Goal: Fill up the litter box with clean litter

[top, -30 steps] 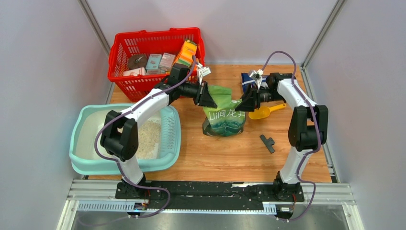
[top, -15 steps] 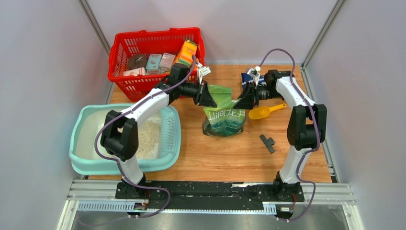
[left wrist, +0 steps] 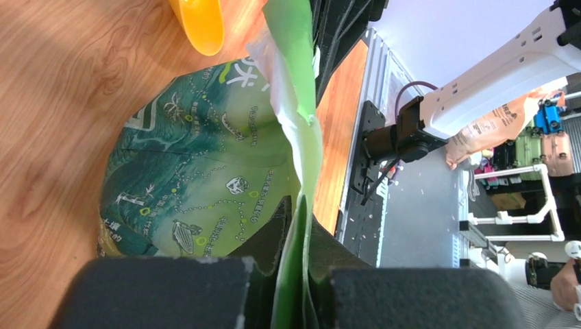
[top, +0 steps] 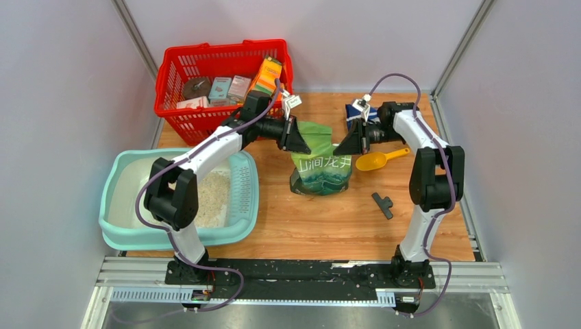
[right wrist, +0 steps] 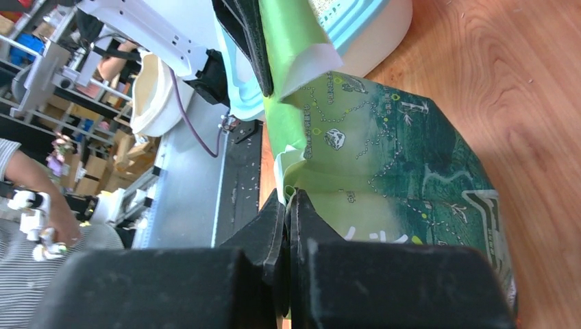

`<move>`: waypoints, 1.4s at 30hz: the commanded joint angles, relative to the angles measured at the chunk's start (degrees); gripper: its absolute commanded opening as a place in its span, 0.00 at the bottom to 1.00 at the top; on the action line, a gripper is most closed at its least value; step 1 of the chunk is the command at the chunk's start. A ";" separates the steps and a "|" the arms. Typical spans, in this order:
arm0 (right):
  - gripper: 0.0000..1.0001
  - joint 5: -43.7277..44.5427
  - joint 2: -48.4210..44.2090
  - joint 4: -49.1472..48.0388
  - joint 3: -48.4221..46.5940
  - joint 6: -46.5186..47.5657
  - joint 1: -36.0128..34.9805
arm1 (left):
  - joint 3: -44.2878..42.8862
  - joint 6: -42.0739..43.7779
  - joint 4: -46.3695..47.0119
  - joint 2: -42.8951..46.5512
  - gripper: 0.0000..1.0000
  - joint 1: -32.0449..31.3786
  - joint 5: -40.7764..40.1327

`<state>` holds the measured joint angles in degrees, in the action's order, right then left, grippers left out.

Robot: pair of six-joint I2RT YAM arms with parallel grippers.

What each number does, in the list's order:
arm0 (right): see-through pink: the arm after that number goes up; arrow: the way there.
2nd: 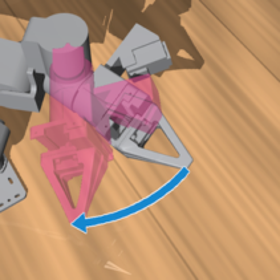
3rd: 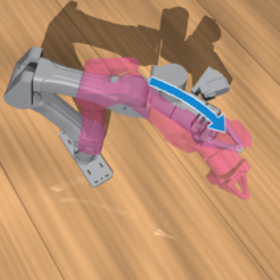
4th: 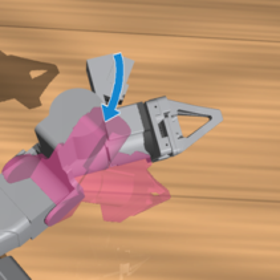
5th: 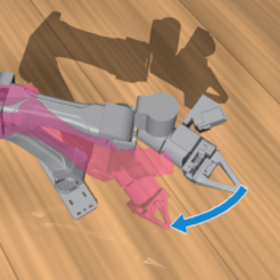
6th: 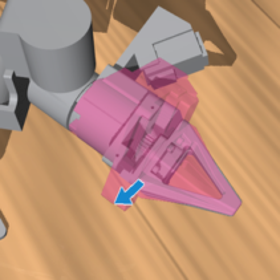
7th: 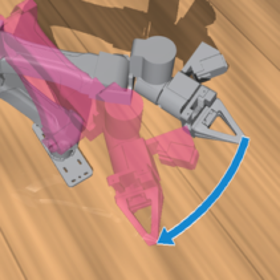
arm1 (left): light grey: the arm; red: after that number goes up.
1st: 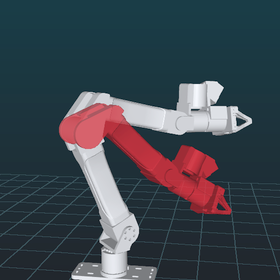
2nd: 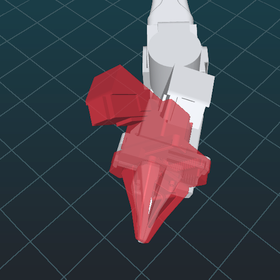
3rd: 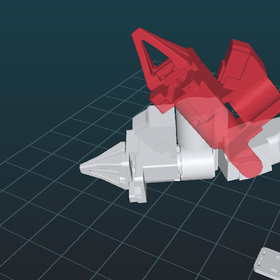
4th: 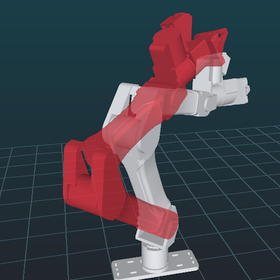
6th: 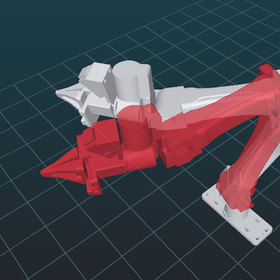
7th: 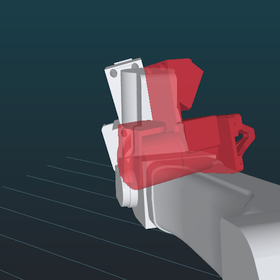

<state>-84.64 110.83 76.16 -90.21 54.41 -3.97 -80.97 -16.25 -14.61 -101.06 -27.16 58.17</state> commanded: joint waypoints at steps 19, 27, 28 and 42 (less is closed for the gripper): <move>0.00 -9.05 -3.33 -1.01 9.09 -50.89 4.41 | -10.41 -1.27 -10.25 1.38 0.37 4.31 -3.76; 0.00 -9.05 -2.46 -0.84 6.63 -51.42 2.30 | -13.43 21.84 -11.67 9.63 0.61 1.85 -9.23; 0.00 -9.05 -2.20 -1.10 6.80 -52.21 2.12 | -14.03 32.75 -13.50 10.00 0.63 -0.68 -8.43; 0.02 -9.14 -2.37 -4.09 7.60 -55.54 1.59 | -20.73 66.44 -31.36 -4.15 0.67 -14.24 -13.69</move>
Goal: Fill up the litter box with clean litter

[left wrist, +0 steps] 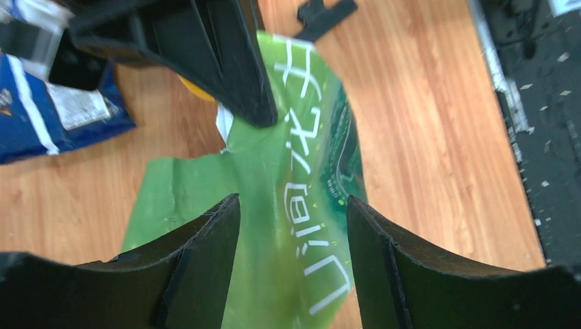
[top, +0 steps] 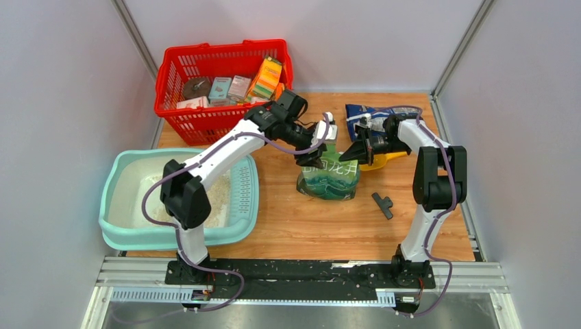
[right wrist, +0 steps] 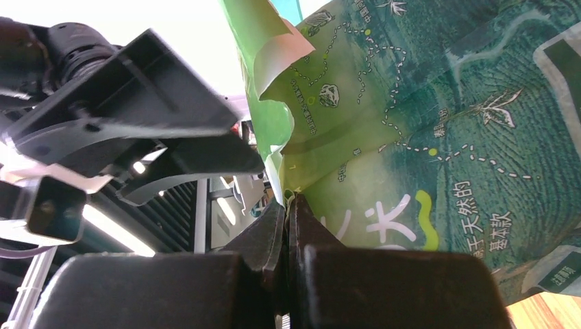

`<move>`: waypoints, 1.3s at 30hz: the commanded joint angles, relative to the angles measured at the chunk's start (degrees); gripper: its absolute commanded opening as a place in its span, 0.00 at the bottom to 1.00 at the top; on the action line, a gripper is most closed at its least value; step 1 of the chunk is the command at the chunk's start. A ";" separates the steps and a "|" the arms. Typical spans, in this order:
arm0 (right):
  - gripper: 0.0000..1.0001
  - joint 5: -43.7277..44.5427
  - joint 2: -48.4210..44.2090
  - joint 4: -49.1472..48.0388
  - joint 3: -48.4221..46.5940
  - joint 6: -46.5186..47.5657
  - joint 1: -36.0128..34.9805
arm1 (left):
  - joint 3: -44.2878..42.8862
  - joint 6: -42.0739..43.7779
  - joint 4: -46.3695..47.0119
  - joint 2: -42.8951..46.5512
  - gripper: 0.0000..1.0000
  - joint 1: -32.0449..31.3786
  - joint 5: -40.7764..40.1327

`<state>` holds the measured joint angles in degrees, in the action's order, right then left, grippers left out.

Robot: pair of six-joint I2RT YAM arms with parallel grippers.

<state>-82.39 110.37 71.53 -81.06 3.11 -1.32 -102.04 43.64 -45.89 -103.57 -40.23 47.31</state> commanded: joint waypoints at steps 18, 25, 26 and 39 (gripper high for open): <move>0.36 -2.89 -2.78 -3.59 -4.98 -4.70 0.79 | 5.09 -1.00 5.20 -2.96 0.29 -2.93 -7.59; 0.70 9.34 -4.72 -5.07 -18.77 4.88 8.26 | 6.68 -7.07 6.69 -2.87 0.21 -2.93 -4.51; 0.76 12.05 -6.20 -8.04 -19.66 6.01 8.79 | 6.68 -7.51 6.86 -2.95 0.21 -2.84 -4.25; 0.91 20.79 -53.85 -38.93 27.26 64.27 -3.59 | 6.42 -19.55 14.60 -3.48 0.23 -0.73 -1.43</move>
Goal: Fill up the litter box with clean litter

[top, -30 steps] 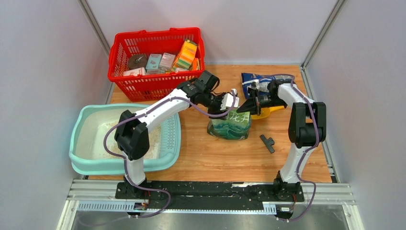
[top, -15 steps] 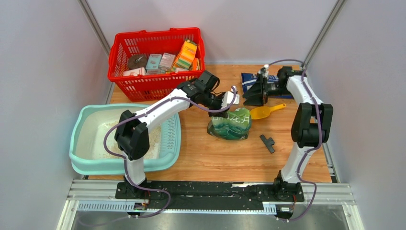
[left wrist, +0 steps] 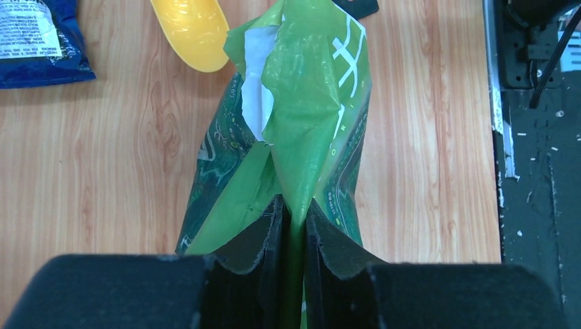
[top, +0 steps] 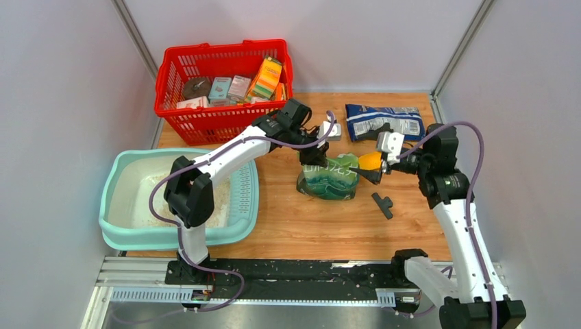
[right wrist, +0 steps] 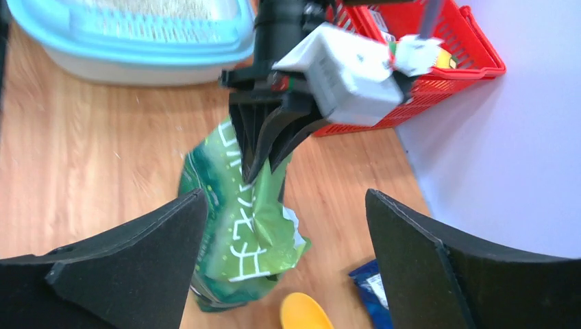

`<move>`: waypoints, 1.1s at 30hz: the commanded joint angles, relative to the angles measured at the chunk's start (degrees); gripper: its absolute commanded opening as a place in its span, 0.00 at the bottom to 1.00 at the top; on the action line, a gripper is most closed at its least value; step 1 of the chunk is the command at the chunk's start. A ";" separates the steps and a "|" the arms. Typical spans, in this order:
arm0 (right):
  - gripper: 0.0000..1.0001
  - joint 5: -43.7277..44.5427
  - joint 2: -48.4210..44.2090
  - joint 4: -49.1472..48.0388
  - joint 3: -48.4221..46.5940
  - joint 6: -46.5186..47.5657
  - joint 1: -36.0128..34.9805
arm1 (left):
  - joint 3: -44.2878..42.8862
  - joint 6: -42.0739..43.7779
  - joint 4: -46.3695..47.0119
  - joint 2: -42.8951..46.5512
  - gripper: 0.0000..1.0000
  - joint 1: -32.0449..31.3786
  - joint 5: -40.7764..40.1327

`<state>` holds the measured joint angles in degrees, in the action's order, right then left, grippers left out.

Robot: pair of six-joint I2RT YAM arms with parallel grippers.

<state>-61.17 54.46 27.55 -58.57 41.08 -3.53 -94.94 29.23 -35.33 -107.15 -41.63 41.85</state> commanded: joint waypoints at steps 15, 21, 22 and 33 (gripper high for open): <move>0.70 -0.27 8.38 6.47 6.53 47.70 -7.01 | 0.80 -14.11 6.76 -1.31 0.22 3.39 10.18; 0.63 2.71 12.07 2.43 6.71 44.00 -7.54 | 1.07 -16.49 8.79 -1.13 0.20 3.92 11.59; 0.61 3.15 12.69 1.90 6.71 42.69 -7.54 | 0.98 -16.58 8.79 -1.21 0.20 3.92 11.59; 0.52 9.13 15.24 -4.87 7.50 32.40 -6.23 | 1.33 -17.63 9.67 -1.13 0.17 4.62 12.56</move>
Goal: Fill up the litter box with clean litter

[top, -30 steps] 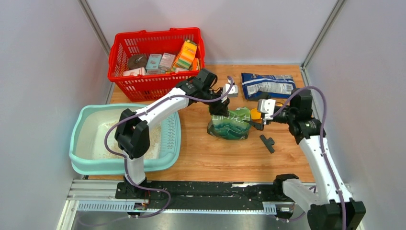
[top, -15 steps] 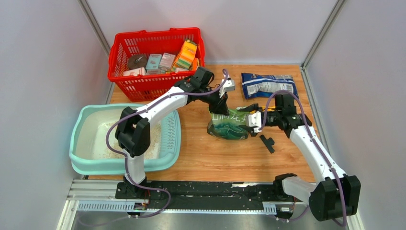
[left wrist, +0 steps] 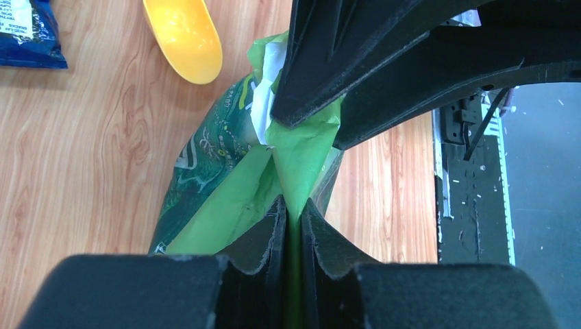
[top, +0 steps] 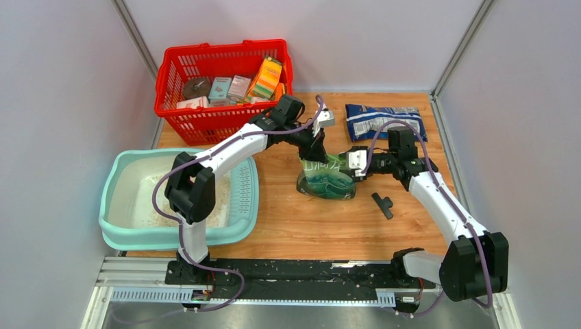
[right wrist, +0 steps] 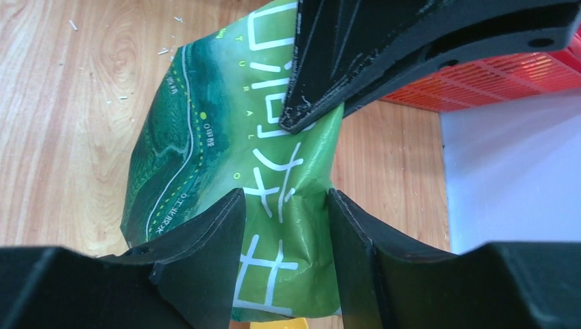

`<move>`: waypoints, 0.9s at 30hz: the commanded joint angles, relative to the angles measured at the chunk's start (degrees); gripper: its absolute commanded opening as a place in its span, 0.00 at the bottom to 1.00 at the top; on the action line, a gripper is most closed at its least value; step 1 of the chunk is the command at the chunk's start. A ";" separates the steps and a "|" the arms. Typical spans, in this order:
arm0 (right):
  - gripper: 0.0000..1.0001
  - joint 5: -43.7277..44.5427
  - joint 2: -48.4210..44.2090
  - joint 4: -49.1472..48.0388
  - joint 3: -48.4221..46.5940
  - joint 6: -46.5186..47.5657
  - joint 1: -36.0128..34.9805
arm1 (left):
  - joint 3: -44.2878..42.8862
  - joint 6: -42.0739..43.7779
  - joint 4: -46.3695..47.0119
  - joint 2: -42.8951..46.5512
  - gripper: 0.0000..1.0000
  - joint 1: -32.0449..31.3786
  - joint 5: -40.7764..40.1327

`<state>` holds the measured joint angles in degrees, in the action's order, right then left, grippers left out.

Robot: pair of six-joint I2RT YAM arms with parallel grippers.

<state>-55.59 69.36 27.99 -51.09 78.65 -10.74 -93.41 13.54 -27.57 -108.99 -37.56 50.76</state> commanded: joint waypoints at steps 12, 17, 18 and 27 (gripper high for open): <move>0.51 7.25 0.42 -5.32 1.79 -8.34 2.48 | 0.42 -2.47 2.52 1.06 0.15 1.00 4.35; 0.41 6.99 2.79 1.01 -1.29 -8.78 3.79 | 1.29 -2.55 2.70 1.59 0.15 1.17 4.43; 0.40 6.90 2.80 1.19 -1.21 -8.61 3.80 | 1.47 -2.64 2.53 1.59 0.15 1.26 4.52; 0.15 5.06 6.48 5.23 -6.99 -17.82 7.14 | 4.37 9.20 -5.38 5.80 0.42 2.23 4.00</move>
<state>-55.02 73.47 30.11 -53.60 67.31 -7.03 -90.98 14.57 -25.56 -107.90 -35.94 53.25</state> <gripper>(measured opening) 0.219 0.376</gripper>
